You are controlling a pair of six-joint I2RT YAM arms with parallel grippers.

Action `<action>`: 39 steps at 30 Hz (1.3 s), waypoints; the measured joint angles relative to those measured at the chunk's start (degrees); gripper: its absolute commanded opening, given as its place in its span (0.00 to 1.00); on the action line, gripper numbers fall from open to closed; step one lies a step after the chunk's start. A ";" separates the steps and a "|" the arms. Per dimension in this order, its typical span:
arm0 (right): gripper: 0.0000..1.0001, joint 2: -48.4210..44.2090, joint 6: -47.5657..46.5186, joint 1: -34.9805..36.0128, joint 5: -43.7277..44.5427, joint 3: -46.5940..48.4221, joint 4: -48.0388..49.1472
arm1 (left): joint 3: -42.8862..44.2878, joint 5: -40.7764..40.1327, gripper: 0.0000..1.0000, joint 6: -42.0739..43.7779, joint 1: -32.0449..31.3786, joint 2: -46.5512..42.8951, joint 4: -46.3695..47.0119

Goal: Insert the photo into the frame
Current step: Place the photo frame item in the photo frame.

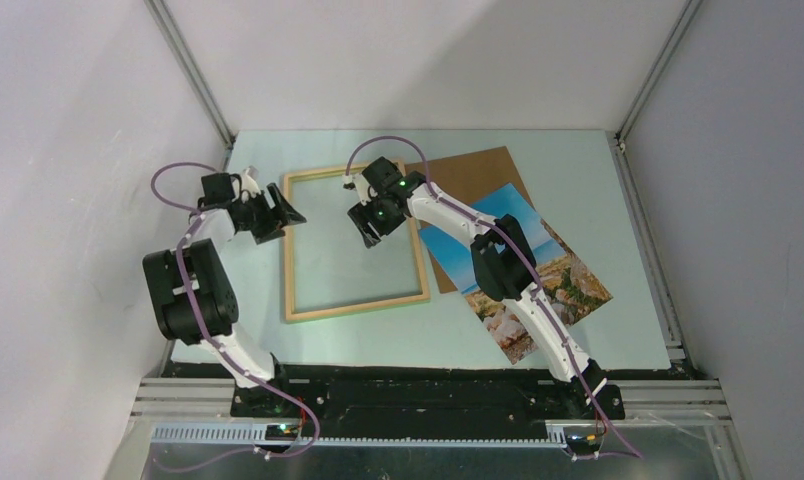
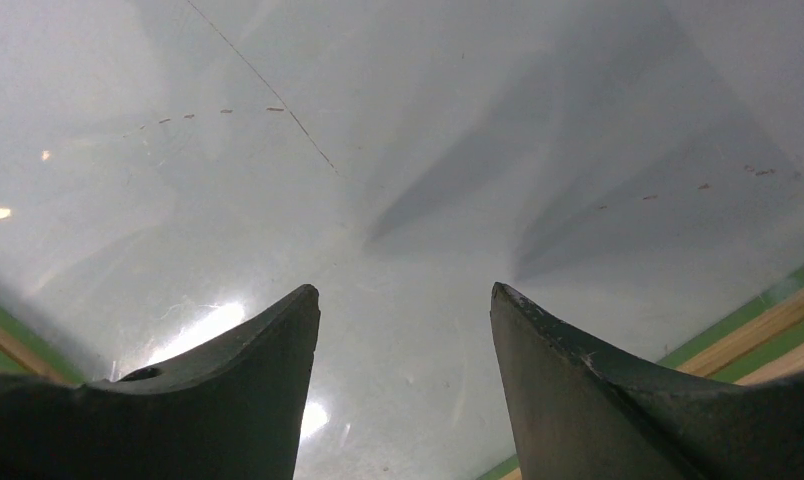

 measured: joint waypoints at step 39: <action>0.82 -15.10 2.86 -7.96 -1.81 -18.27 4.50 | -0.87 -6.47 0.78 3.15 -0.83 -2.23 -3.91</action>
